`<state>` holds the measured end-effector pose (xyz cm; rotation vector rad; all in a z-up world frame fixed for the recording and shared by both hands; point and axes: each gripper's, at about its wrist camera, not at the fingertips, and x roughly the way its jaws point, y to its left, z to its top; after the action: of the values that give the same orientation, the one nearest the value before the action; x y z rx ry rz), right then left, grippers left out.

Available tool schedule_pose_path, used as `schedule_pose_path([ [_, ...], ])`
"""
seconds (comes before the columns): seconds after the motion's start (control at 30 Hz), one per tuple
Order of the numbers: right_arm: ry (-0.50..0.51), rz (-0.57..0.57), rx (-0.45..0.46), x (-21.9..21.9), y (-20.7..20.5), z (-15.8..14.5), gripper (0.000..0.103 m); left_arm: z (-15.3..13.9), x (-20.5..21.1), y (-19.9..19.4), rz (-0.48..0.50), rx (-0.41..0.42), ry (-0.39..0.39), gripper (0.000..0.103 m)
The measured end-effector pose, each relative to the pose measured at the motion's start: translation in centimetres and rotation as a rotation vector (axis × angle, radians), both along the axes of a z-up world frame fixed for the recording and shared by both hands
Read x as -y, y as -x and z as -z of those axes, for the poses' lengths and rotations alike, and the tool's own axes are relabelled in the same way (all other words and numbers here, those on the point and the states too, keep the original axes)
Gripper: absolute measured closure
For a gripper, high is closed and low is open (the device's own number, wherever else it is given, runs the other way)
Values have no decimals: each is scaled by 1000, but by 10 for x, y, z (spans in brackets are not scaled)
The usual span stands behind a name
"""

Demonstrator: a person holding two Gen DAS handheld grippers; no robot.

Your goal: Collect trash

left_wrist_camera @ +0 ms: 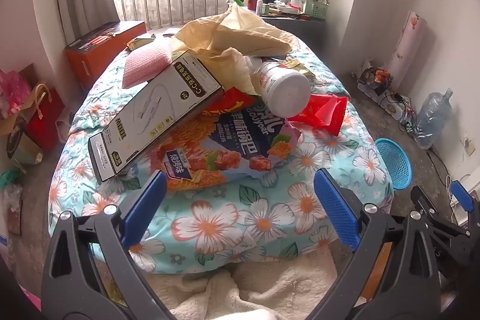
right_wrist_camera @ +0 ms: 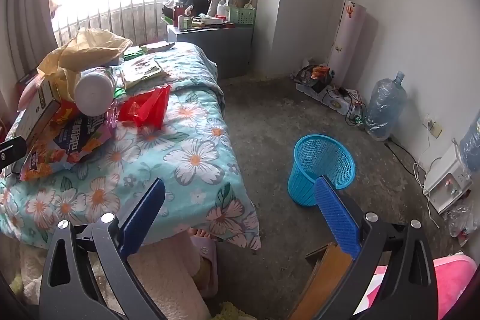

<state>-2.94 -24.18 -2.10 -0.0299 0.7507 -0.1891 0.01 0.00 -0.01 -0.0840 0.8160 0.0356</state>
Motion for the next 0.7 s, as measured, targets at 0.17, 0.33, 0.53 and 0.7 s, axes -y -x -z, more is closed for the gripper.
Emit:
schedule_pose_path([
  [0.17, -1, 0, -7, 0, 0, -1, 6, 0, 0, 1, -1, 7, 1, 9],
  [0.33, -2, -1, -1, 1, 1, 0, 6, 1, -5, 2, -2, -3, 5, 9],
  [0.53, -2, -3, -3, 2, 1, 2, 6, 4, -6, 0, -14, -6, 2, 9],
  [0.7, 0, -5, -6, 0, 1, -1, 6, 2, -9, 0, -16, -8, 4, 9],
])
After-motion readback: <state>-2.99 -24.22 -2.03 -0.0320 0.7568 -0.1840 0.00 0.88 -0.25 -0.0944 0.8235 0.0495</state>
